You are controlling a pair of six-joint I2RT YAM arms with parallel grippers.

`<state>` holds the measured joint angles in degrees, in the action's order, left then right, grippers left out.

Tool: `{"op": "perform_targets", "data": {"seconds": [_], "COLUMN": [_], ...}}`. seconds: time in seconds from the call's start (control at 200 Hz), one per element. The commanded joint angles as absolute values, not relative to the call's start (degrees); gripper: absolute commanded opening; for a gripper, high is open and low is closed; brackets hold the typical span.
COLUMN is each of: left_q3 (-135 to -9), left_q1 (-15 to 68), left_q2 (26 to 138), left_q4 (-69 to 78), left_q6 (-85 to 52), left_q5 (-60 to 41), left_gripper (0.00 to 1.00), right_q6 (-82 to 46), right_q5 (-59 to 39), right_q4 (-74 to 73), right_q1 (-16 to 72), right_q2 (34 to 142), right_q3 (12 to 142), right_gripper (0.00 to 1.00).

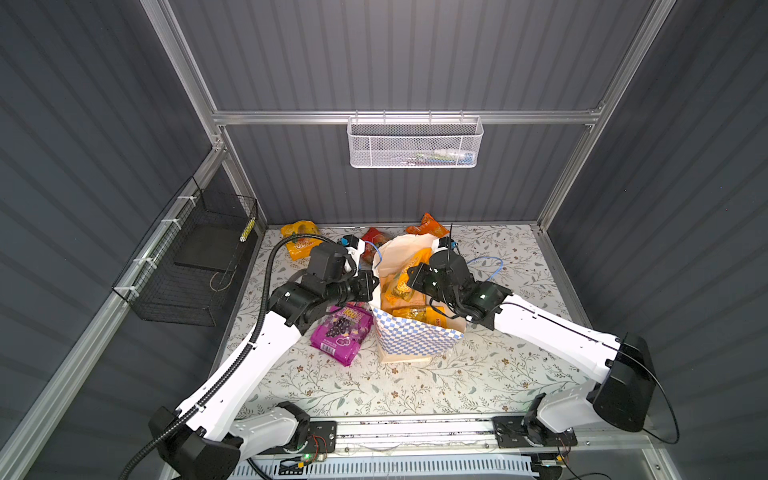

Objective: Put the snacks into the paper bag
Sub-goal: 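Lower the yellow bag into the paper bag and open the right gripper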

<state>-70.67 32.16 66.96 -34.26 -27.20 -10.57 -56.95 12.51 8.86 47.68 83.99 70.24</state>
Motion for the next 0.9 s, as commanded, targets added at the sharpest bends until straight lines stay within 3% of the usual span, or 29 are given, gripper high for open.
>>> {"op": "perform_targets", "data": {"seconds": [0.0,0.59,0.721,0.841,0.896], "left_q3": [-70.9,-71.0,-71.0,-71.0,-71.0], "left_q1": [31.8,31.8,31.8,31.8,31.8], "left_q2": [65.2,65.3,65.1,65.1,65.1], "left_q4": [-31.0,-31.1,-31.1,-31.2,-31.3], "left_q6": [-27.1,-27.0,-27.0,-27.0,-27.0], "left_q5": [-10.9,-10.8,-10.7,-10.4,-10.3], "left_gripper": [0.0,0.0,0.0,0.0,0.0], "right_q6": [-62.4,-71.2,-69.3,-64.7,-62.1], "right_q5": [17.3,15.9,15.1,13.8,14.2], "right_q4": [8.2,10.1,8.6,5.6,6.1], "right_q1": [47.5,48.1,48.1,48.4,48.8], "right_q2": [84.3,91.7,90.8,88.9,88.1], "right_q3": [74.2,75.9,75.2,74.3,74.7], "right_gripper": [0.0,0.0,0.11,0.32,0.36]}}
